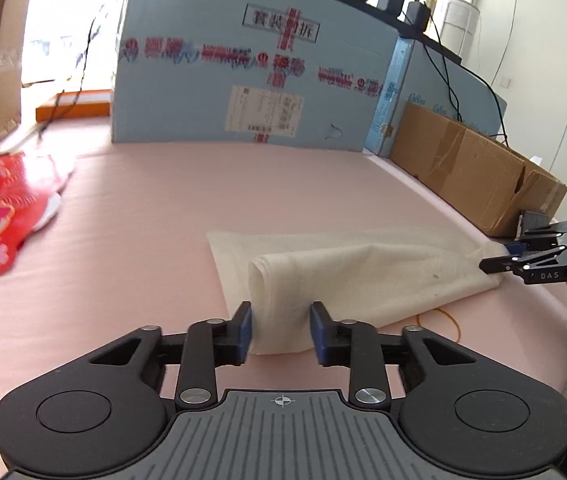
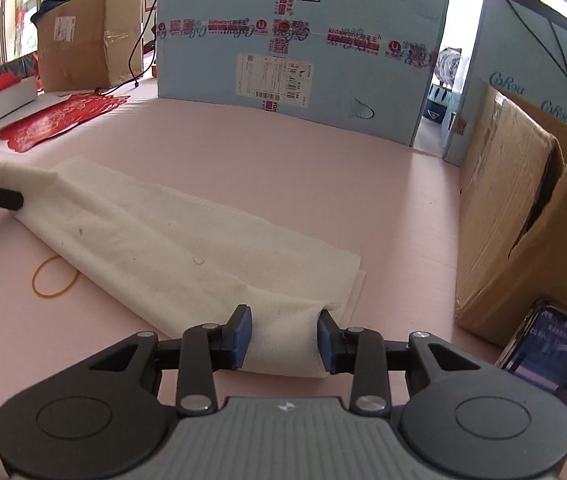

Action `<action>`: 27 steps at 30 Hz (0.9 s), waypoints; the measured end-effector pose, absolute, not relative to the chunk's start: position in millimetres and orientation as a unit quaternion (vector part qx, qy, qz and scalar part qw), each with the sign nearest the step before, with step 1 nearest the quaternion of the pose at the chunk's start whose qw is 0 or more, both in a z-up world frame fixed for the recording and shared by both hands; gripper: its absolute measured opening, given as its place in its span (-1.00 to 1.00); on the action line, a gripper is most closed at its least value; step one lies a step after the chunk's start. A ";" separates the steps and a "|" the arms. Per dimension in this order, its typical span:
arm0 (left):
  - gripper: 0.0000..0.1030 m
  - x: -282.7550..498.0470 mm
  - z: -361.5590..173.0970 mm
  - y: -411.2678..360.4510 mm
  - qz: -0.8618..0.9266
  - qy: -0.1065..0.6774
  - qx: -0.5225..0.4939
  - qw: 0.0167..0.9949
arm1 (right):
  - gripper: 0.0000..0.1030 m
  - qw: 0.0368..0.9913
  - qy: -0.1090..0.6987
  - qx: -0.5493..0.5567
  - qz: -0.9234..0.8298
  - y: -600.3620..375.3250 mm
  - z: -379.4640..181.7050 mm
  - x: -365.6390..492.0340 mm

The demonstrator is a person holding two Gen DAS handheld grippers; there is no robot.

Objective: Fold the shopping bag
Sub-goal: 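Open both grippers and release the refolded bag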

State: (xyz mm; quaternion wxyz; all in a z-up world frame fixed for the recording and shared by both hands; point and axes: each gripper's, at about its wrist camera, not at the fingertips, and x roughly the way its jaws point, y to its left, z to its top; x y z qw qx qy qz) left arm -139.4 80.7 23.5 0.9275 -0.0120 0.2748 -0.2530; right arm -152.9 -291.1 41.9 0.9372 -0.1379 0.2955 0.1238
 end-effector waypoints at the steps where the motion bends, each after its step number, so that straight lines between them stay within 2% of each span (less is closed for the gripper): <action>1: 0.16 -144.0 30.5 81.6 -0.250 0.254 -0.010 0.934 | -0.29 0.937 0.295 -0.138 0.126 -291.6 41.1 -151.8; 2: 0.34 -147.7 37.2 79.5 -0.253 0.231 -0.006 0.939 | -0.29 0.937 0.295 -0.138 0.128 -292.6 40.6 -152.5; 3: 0.40 -151.3 43.9 77.4 -0.256 0.208 -0.002 0.944 | -0.29 0.937 0.294 -0.140 0.130 -292.9 40.6 -153.2; 6: 0.40 -156.6 61.6 47.8 -0.261 0.153 0.042 0.952 | -0.29 0.937 0.288 -0.145 0.135 -293.5 38.0 -154.3; 8: 0.39 -146.9 58.1 13.4 -0.274 0.156 0.087 0.945 | -0.29 0.938 0.287 -0.141 0.136 -293.6 37.3 -154.3; 10: 0.16 -136.5 49.1 -18.2 -0.299 0.171 0.125 0.931 | -0.29 0.938 0.285 -0.140 0.136 -294.1 36.8 -155.8; 12: -0.22 -130.4 39.0 -38.9 -0.317 0.189 0.155 0.916 | -0.29 0.940 0.282 -0.137 0.136 -294.7 35.6 -156.5; 14: -0.34 -126.8 27.9 -52.1 -0.320 0.209 0.187 0.905 | -0.29 0.941 0.280 -0.134 0.135 -295.3 34.8 -157.0; 17: -0.34 -125.6 15.2 -51.2 -0.300 0.237 0.214 0.899 | -0.26 0.943 0.275 -0.131 0.131 -295.9 32.9 -160.0; 20: -0.33 -127.6 7.0 -37.6 -0.279 0.249 0.212 0.903 | -0.02 0.947 0.268 -0.144 0.105 -296.2 31.4 -163.7; 27: -0.27 -128.5 5.1 -16.7 -0.255 0.254 0.182 0.915 | 0.00 0.948 0.249 -0.195 0.028 -296.3 25.3 -181.6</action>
